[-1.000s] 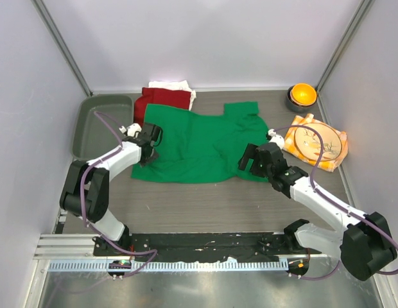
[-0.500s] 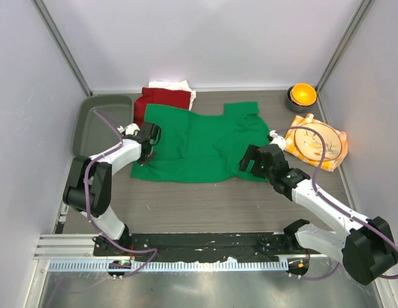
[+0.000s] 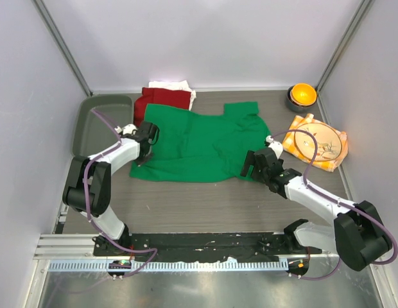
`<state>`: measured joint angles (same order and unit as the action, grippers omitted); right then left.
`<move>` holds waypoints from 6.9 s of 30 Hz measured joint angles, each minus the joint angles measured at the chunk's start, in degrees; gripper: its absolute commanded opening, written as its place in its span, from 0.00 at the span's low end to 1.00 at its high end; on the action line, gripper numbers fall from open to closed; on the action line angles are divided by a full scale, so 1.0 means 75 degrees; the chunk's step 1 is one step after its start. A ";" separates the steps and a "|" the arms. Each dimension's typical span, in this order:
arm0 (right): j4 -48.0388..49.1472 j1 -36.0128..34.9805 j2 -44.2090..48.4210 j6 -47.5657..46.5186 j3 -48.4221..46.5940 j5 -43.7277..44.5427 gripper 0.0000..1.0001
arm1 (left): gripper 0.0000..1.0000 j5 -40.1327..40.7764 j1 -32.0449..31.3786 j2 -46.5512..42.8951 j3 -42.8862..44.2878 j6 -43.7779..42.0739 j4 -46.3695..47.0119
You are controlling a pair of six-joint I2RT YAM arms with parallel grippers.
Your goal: Fold and stack the t-shirts
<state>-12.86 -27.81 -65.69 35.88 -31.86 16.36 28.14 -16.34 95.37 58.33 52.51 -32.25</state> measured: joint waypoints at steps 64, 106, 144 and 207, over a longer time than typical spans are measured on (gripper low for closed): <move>0.1378 0.0090 -0.1166 0.0085 -0.0653 -0.0498 0.91 | 1.00 -0.1139 -0.0452 -0.1667 -0.2224 -0.0003 0.2209; -0.1848 0.0073 0.2468 0.0446 -0.0557 -0.0082 0.90 | 1.00 0.1105 -0.3290 -0.4712 -0.2486 0.1294 0.0128; -0.2159 0.0070 0.2212 0.0044 -0.0729 -0.0423 0.90 | 1.00 0.1804 -0.5697 -0.1297 -0.3453 0.1635 0.4873; -0.1349 -0.0347 0.0219 0.0927 0.0341 -0.0271 1.00 | 1.00 0.3136 -0.4983 -0.5426 -0.1087 0.1792 -0.2576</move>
<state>-22.98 -30.41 -64.05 42.83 -29.30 14.33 51.66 -53.71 54.68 50.17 65.95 -51.57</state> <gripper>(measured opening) 0.995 0.996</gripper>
